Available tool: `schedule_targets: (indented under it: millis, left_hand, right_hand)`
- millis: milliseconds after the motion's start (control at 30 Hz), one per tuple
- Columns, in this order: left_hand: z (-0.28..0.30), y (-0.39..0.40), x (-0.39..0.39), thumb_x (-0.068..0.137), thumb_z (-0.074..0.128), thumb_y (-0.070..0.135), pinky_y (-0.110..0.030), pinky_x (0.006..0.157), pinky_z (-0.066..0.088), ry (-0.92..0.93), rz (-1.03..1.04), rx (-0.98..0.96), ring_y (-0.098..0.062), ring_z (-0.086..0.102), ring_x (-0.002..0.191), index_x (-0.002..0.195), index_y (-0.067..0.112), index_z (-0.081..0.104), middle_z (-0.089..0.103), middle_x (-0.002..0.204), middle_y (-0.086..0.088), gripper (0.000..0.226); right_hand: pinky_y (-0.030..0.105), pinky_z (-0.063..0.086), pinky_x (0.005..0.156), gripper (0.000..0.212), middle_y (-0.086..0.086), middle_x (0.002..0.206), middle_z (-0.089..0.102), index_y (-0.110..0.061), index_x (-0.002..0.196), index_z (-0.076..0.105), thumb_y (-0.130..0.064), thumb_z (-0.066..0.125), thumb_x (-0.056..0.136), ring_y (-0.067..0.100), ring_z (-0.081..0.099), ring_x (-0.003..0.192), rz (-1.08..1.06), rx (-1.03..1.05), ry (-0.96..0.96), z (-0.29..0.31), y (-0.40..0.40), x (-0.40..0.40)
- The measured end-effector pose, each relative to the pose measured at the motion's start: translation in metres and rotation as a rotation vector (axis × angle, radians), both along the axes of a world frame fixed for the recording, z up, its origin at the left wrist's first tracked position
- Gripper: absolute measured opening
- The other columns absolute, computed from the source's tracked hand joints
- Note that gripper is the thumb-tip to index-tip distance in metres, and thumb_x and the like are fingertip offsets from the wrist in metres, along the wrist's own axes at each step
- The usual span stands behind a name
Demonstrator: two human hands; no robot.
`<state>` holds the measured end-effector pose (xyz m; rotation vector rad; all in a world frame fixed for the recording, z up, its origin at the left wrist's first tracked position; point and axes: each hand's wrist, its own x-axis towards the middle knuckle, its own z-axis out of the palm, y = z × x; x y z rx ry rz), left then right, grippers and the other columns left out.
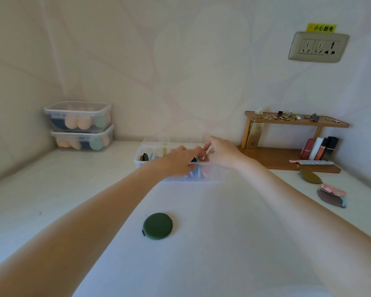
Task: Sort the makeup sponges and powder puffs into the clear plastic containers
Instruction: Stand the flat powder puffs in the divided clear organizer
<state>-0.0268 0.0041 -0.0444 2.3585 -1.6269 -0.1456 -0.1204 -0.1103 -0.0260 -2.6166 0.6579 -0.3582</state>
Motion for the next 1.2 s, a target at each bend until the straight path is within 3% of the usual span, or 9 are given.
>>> schedule_targets:
  millis: [100, 233, 333, 433, 533, 733, 867, 967, 1200]
  left_hand:
    - [0.000, 0.001, -0.001, 0.093, 0.035, 0.006, -0.033, 0.099, 0.032, -0.034, -0.031, 0.008, -0.023, 0.041, 0.119, 0.132, 0.030, 0.043, 0.056, 0.120, 0.001, 0.047]
    - [0.003, 0.003, -0.007, 0.095, 0.035, 0.007, -0.034, 0.105, 0.029, -0.113, -0.041, 0.031, -0.023, 0.039, 0.121, 0.133, 0.024, 0.045, 0.045, 0.140, 0.006, 0.043]
    - [0.005, 0.005, -0.008, 0.090, 0.049, 0.016, -0.031, 0.096, 0.032, -0.105, -0.031, 0.052, -0.021, 0.040, 0.108, 0.113, 0.019, 0.054, 0.051, 0.129, -0.002, 0.024]
    - [0.004, 0.006, -0.007, 0.094, 0.044, 0.016, -0.032, 0.103, 0.028, -0.081, -0.056, 0.048, -0.021, 0.037, 0.120, 0.129, 0.021, 0.047, 0.047, 0.136, 0.005, 0.036]
    - [0.001, 0.004, -0.004, 0.094, 0.033, 0.006, -0.031, 0.105, 0.026, -0.055, -0.044, 0.023, -0.021, 0.035, 0.125, 0.133, 0.022, 0.045, 0.045, 0.140, 0.007, 0.043]
    - [0.001, 0.004, -0.002, 0.095, 0.035, 0.007, -0.033, 0.106, 0.025, -0.025, -0.026, 0.037, -0.023, 0.034, 0.125, 0.133, 0.022, 0.045, 0.045, 0.140, 0.004, 0.042]
    - [0.005, 0.003, -0.007, 0.090, 0.048, 0.026, -0.038, 0.106, 0.033, -0.049, -0.005, 0.100, -0.023, 0.039, 0.119, 0.118, 0.023, 0.052, 0.052, 0.122, 0.001, 0.028]
    - [0.004, 0.003, -0.006, 0.093, 0.042, 0.029, -0.040, 0.101, 0.038, -0.037, 0.035, 0.084, -0.023, 0.044, 0.115, 0.122, 0.020, 0.048, 0.046, 0.113, -0.003, 0.031]
    - [0.000, 0.001, -0.004, 0.093, 0.033, 0.006, -0.036, 0.106, 0.028, -0.084, -0.033, 0.034, -0.024, 0.037, 0.123, 0.134, 0.023, 0.044, 0.046, 0.138, 0.008, 0.045]
  right_hand:
    - [0.029, 0.044, 0.074, 0.020, 0.012, 0.109, 0.065, -0.008, 0.108, 0.057, -0.007, 0.054, 0.088, 0.026, 0.058, 0.103, 0.004, -0.012, 0.022, 0.002, -0.001, -0.007]
    - [0.029, 0.049, 0.069, 0.022, 0.014, 0.085, 0.071, -0.001, 0.085, 0.066, 0.002, 0.045, 0.082, 0.022, 0.061, 0.077, 0.010, -0.131, -0.369, 0.012, 0.021, -0.023]
    - [0.012, 0.043, 0.058, 0.021, 0.002, 0.070, 0.070, -0.004, 0.079, 0.070, -0.001, 0.050, 0.081, 0.003, 0.057, 0.058, 0.269, -0.025, -0.043, 0.014, 0.051, -0.034]
    - [0.031, 0.054, 0.081, 0.015, 0.000, 0.092, 0.072, -0.011, 0.090, 0.071, -0.022, 0.063, 0.082, 0.016, 0.067, 0.088, 0.415, 0.031, 0.351, -0.007, 0.079, -0.037]
    - [0.026, 0.046, 0.086, 0.036, -0.005, 0.111, 0.060, -0.019, 0.107, 0.064, -0.039, 0.070, 0.079, 0.009, 0.058, 0.097, 0.441, 0.049, 0.352, -0.027, 0.095, -0.036]
    - [0.024, 0.043, 0.067, 0.023, -0.001, 0.079, 0.059, -0.020, 0.074, 0.049, -0.008, 0.068, 0.082, 0.013, 0.054, 0.072, 0.515, 0.248, 0.318, -0.018, 0.094, -0.033]
    - [0.016, 0.042, 0.050, 0.020, 0.002, 0.067, 0.055, -0.013, 0.081, 0.051, -0.001, 0.067, 0.083, 0.009, 0.051, 0.053, 0.444, 0.401, 0.265, 0.017, 0.061, -0.042]
    - [0.017, 0.043, 0.049, 0.017, 0.004, 0.071, 0.058, -0.014, 0.086, 0.052, 0.000, 0.062, 0.086, 0.010, 0.051, 0.052, 0.254, 0.619, -0.038, 0.035, 0.032, -0.046]
    - [0.031, 0.042, 0.064, 0.016, 0.008, 0.083, 0.057, -0.009, 0.097, 0.049, -0.010, 0.060, 0.085, 0.027, 0.057, 0.084, -0.108, -0.061, -0.307, 0.007, 0.004, -0.016]
